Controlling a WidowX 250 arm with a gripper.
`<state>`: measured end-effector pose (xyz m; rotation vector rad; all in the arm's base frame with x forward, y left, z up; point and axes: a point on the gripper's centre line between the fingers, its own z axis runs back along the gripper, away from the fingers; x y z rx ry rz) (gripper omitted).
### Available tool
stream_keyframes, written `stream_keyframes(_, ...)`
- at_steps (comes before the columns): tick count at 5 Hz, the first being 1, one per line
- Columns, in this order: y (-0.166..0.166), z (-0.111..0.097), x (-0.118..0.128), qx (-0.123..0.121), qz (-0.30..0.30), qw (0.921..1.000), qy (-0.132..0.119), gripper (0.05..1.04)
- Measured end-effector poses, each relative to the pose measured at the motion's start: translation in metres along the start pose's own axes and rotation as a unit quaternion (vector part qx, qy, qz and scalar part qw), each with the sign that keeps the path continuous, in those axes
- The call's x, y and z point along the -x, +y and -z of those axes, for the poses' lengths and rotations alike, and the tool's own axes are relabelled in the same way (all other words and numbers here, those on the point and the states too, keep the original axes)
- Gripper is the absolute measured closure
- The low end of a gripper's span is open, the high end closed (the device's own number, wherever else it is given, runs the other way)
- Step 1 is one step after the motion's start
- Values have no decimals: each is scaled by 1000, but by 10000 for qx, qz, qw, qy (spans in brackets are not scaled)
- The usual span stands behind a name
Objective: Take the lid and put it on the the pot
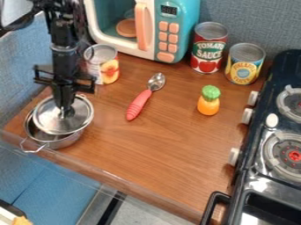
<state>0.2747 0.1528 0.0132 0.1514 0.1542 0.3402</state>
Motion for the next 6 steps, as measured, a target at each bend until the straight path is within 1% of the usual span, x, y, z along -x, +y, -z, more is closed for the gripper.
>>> stream_keyframes(1,4,4,2,-100,-167,9996,194,1033)
stream_keyframes(2,4,7,6,-152,-351,9989,278,998)
stream_keyframes(3,1,7,6,-161,-441,9986,236,839)
stream_keyframes(4,-8,0,5,-115,-266,9996,17,579)
stream_keyframes(5,-21,-39,-2,-91,270,9969,-736,304)
stream_keyframes(6,-31,-44,-5,74,1073,9901,-906,77)
